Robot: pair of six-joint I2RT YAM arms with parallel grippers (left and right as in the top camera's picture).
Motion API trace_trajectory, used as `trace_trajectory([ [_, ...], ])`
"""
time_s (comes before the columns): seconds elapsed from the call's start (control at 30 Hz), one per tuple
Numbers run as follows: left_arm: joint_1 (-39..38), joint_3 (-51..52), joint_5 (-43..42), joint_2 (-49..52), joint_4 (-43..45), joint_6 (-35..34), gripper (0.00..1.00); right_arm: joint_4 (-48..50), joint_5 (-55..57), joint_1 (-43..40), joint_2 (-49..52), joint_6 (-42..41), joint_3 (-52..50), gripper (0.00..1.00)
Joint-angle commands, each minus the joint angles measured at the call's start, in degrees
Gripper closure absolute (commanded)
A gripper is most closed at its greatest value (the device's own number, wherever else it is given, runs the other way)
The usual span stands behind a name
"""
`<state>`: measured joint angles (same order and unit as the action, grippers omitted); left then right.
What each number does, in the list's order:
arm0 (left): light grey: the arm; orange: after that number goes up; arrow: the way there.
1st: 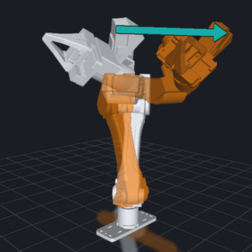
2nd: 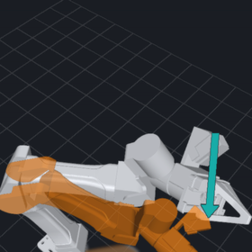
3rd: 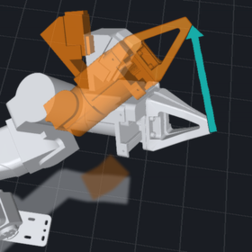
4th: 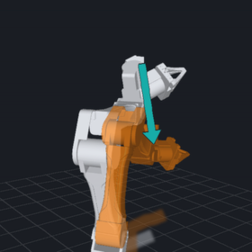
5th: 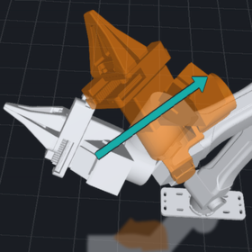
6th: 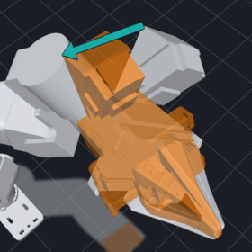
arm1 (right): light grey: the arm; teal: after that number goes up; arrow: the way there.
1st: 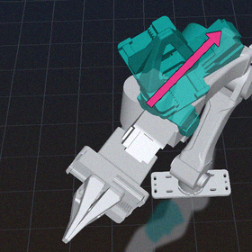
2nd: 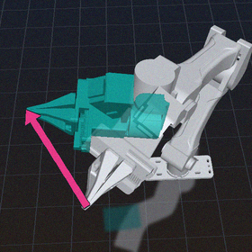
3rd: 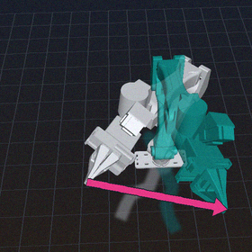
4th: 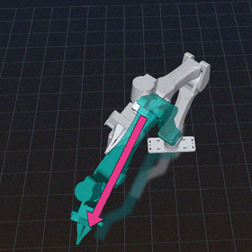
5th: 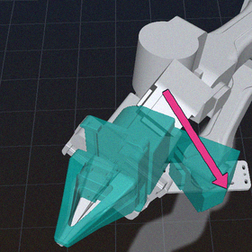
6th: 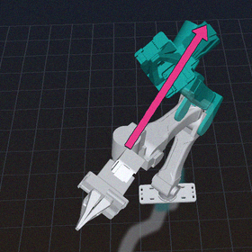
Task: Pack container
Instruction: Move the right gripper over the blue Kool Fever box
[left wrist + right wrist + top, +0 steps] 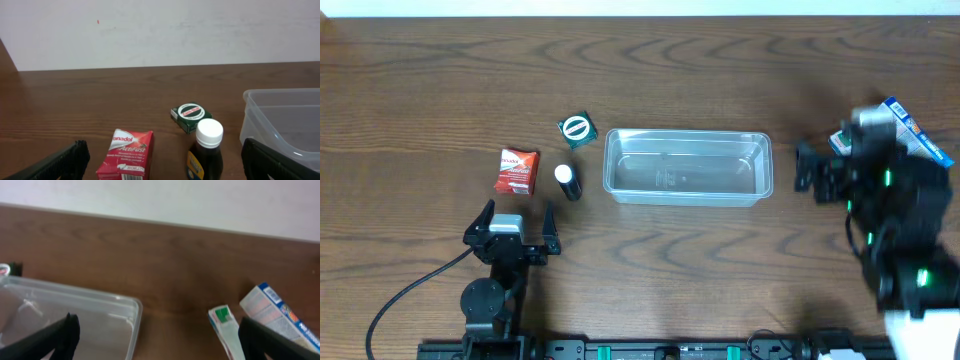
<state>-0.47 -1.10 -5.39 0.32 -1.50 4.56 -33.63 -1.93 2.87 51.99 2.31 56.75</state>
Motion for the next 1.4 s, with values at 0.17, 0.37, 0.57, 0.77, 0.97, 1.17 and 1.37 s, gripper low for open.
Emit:
trace_trajectory([
  [0.17, 0.24, 0.85, -1.46, 0.02, -2.1, 0.35, 0.02, -7.5, -4.5, 0.07, 16.22, 2.69, 18.27, 0.01],
  [0.37, 0.24, 0.85, -1.46, 0.02, -2.1, 0.35, 0.02, -6.56, -1.46, -4.46, 19.63, 3.37, 19.28, 0.01],
  [0.57, 0.24, 0.85, -1.46, 0.02, -2.1, 0.35, 0.02, -8.28, -16.65, -18.43, 26.95, 3.39, 23.04, 0.01],
  [0.77, 0.24, 0.85, -1.46, 0.02, -2.1, 0.35, 0.02, -19.02, -17.7, -25.9, 37.94, 5.92, 35.65, 0.01],
  [0.97, 0.24, 0.85, -1.46, 0.02, -2.1, 0.35, 0.02, -27.19, -16.87, -27.78, 48.87, 6.69, 46.99, 0.01],
  [1.17, 0.24, 0.85, -1.46, 0.02, -2.1, 0.35, 0.02, -29.42, -11.06, -28.81, 55.89, 8.7, 49.18, 0.01],
  [1.37, 0.24, 0.85, -1.46, 0.02, -2.1, 0.35, 0.02, -28.41, -9.81, -30.67, 58.93, 12.48, 49.18, 0.01],
])
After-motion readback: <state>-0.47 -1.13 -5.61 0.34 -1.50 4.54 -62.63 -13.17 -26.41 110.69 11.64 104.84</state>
